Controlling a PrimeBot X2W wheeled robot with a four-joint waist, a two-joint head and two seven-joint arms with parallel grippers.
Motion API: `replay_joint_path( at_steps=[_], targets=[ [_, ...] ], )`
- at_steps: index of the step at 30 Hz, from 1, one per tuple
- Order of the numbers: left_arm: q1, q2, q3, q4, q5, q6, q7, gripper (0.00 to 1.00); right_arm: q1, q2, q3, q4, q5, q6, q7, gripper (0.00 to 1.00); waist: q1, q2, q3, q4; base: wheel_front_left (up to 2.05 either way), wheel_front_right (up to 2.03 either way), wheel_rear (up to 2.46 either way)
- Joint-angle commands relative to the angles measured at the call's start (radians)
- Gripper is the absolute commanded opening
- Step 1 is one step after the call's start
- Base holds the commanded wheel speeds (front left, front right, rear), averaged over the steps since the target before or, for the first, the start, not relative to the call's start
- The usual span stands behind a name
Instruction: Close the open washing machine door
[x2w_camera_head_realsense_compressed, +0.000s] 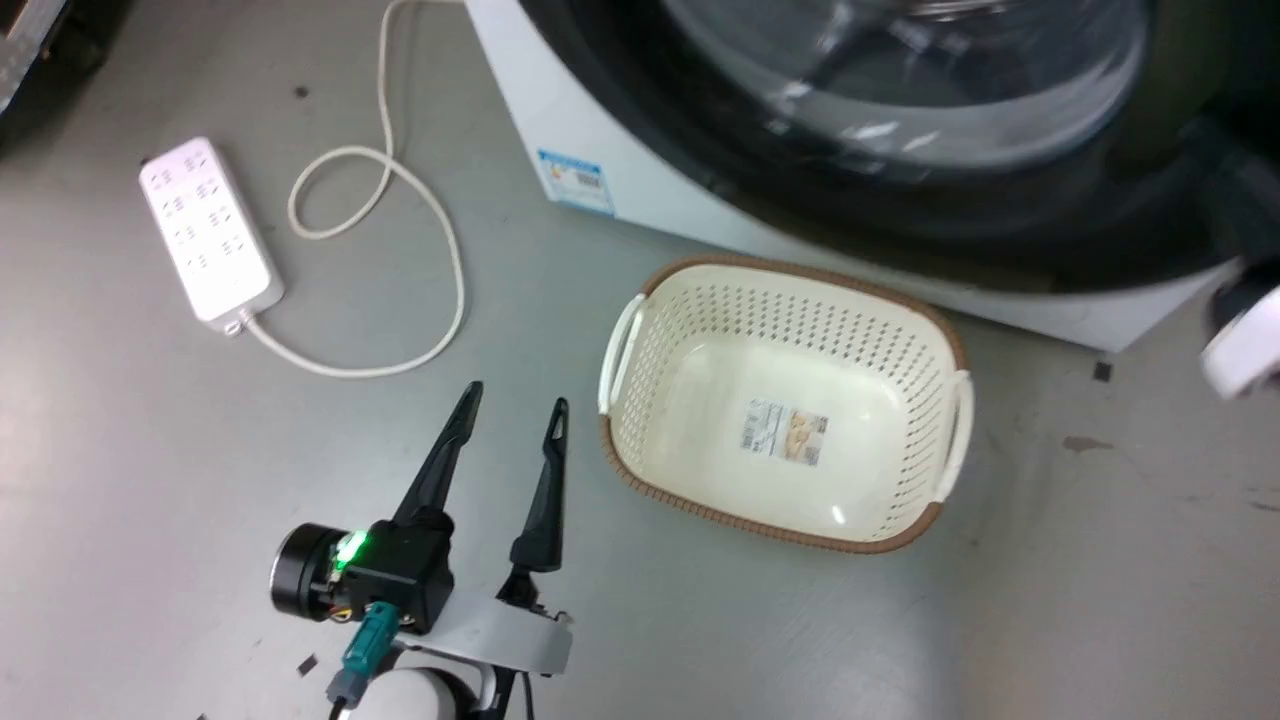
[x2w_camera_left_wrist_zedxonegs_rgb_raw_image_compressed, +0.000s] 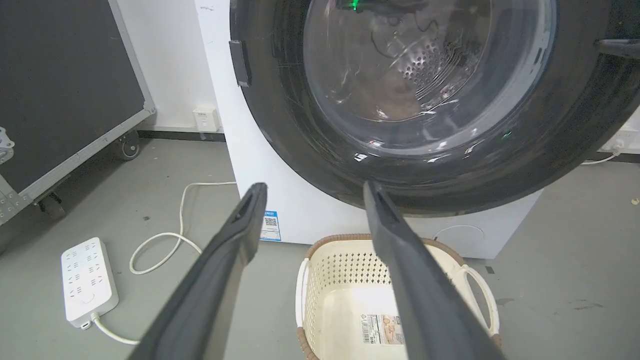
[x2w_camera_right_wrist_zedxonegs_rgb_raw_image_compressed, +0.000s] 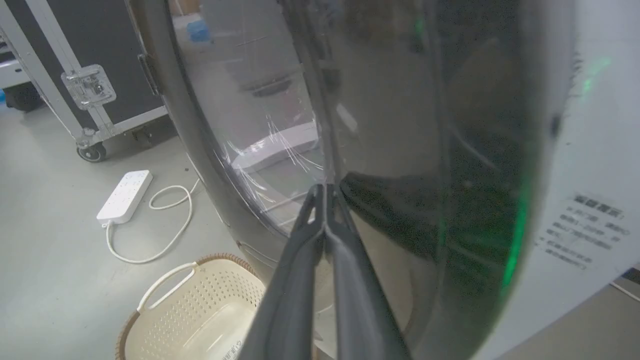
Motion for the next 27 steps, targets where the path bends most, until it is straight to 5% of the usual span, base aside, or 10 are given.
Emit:
replay_joint_path(
  at_steps=[1,11,19,20,21,27],
  targets=[
    [-0.017,-0.005,-0.007,-0.001,0.001,-0.001,-0.004,1.00,-0.050,-0.019,-0.020,0.031,0.023,-0.002,0.008,0.00,-0.0002,-0.0001,0.020,0.018,0.00,0.00,0.00],
    [-0.026,-0.009,-0.012,0.004,-0.005,0.006,-0.004,1.00,-0.217,-0.027,-0.045,0.222,-0.009,-0.002,-0.005,0.00,-0.0002,-0.0001,0.029,0.026,0.00,0.00,0.00],
    [-0.011,-0.010,0.008,0.024,-0.005,-0.003,-0.004,1.00,-0.174,0.024,-0.003,0.294,-0.003,-0.002,-0.079,0.00,-0.0002,-0.0001,-0.050,-0.013,0.00,0.00,0.00],
    [-0.006,-0.010,0.013,0.027,-0.005,-0.007,-0.004,1.00,-0.157,0.030,0.003,0.295,-0.003,-0.002,-0.095,0.35,-0.0002,-0.0001,-0.067,-0.021,0.00,0.00,0.00],
    [0.000,-0.010,0.017,0.031,-0.004,-0.009,-0.004,1.00,-0.134,0.039,0.010,0.296,-0.002,-0.002,-0.112,1.00,-0.0002,-0.0001,-0.089,-0.030,0.00,0.00,0.00],
    [0.052,-0.010,0.045,0.055,-0.002,-0.028,-0.004,1.00,0.047,0.102,0.035,0.231,-0.032,-0.002,-0.196,1.00,-0.0002,-0.0001,-0.210,-0.096,0.00,0.00,0.00]
  ],
)
